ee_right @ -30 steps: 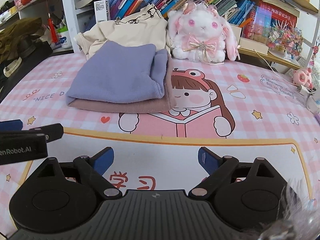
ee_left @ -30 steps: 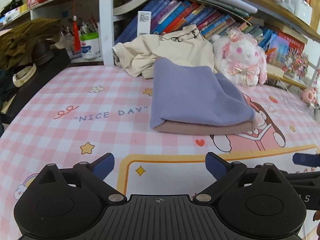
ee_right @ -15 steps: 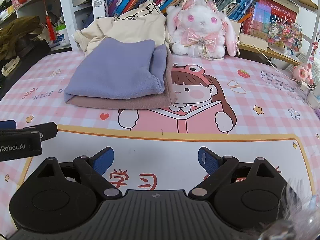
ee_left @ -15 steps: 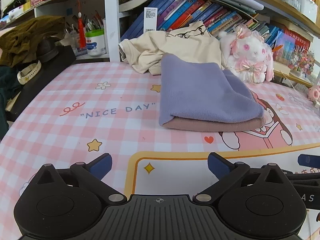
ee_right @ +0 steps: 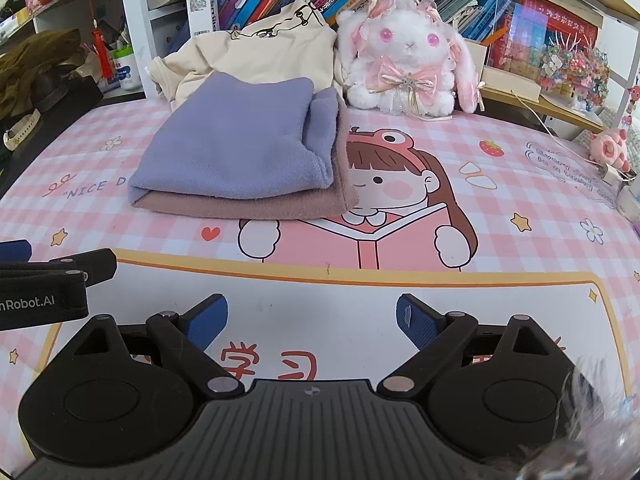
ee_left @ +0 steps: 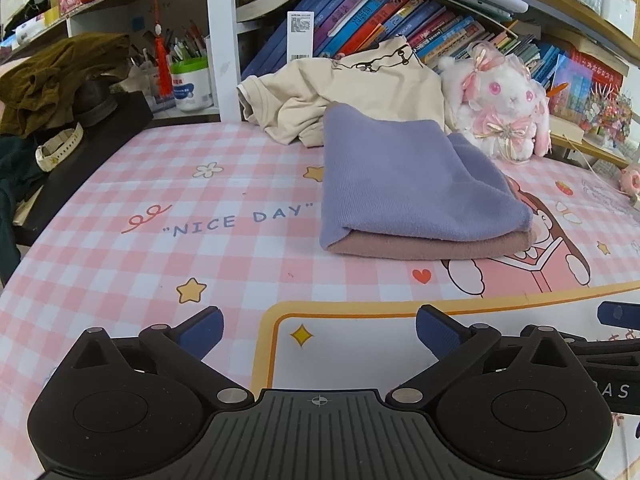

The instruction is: Fold clothes

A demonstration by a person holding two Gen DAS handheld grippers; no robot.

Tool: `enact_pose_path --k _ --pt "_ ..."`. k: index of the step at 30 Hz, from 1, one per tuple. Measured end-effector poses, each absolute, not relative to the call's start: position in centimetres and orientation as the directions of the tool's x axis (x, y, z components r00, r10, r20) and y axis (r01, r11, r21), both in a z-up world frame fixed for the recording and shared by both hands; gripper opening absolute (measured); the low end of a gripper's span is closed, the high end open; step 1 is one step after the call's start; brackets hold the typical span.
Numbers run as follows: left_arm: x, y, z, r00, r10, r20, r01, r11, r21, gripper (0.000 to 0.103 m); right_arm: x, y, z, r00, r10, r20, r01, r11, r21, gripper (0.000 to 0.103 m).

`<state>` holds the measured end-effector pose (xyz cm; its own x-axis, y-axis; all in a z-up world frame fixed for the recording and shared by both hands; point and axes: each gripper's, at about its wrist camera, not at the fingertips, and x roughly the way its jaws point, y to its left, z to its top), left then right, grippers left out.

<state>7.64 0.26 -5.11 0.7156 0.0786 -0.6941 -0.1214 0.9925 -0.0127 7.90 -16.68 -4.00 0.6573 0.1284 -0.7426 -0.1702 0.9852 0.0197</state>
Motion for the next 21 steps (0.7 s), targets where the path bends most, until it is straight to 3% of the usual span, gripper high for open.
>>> enact_pose_path --k 21 --pt "7.75 0.1 -5.07 0.712 0.075 -0.698 -0.112 0.994 -0.008 0.103 8.09 -16.65 -4.17 0.648 0.13 -0.75 -0.168 0.985 0.026 0.092"
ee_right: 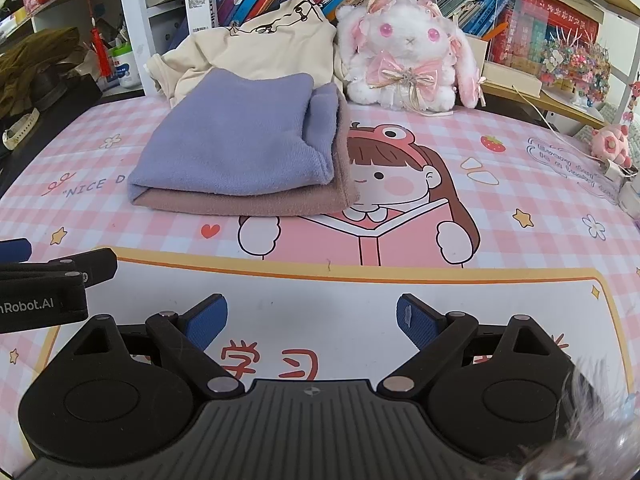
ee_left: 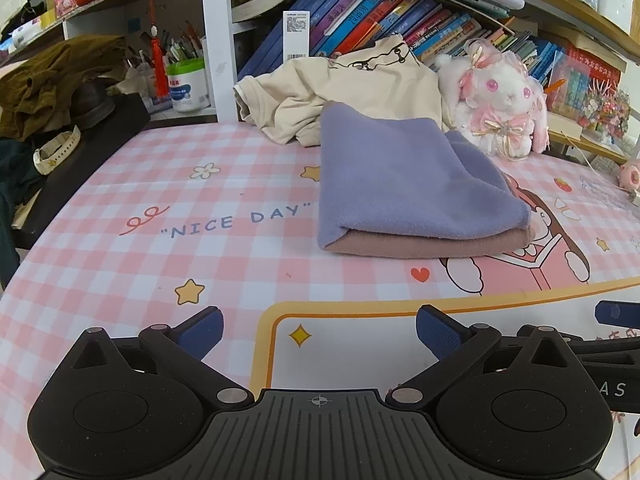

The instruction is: Fold clothes

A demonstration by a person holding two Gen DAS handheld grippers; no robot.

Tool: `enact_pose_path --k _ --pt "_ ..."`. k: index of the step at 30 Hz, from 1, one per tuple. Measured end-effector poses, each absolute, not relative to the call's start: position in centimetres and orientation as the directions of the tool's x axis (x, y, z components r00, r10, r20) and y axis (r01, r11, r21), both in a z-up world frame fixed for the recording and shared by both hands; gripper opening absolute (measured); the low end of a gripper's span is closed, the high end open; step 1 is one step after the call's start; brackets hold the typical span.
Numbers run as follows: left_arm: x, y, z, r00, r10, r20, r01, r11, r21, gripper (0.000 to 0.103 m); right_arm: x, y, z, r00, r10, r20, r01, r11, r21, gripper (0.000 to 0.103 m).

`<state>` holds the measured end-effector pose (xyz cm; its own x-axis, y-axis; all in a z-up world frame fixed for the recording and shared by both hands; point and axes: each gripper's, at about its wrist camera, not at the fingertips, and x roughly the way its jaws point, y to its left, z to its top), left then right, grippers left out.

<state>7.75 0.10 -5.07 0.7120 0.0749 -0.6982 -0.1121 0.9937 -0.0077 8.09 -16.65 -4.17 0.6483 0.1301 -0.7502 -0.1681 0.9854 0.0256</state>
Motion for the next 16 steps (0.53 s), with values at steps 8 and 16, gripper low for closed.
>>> enact_pose_path --k 8,16 --pt "7.82 0.15 -5.06 0.71 0.062 -0.702 -0.101 0.995 -0.014 0.103 8.24 -16.62 -4.29 0.643 0.133 -0.754 -0.169 0.985 0.029 0.092" --pt "7.88 -0.02 -5.19 0.706 0.061 -0.705 -0.091 0.996 -0.004 0.103 8.31 -16.5 -4.42 0.638 0.133 -0.759 -0.169 0.985 0.031 0.092"
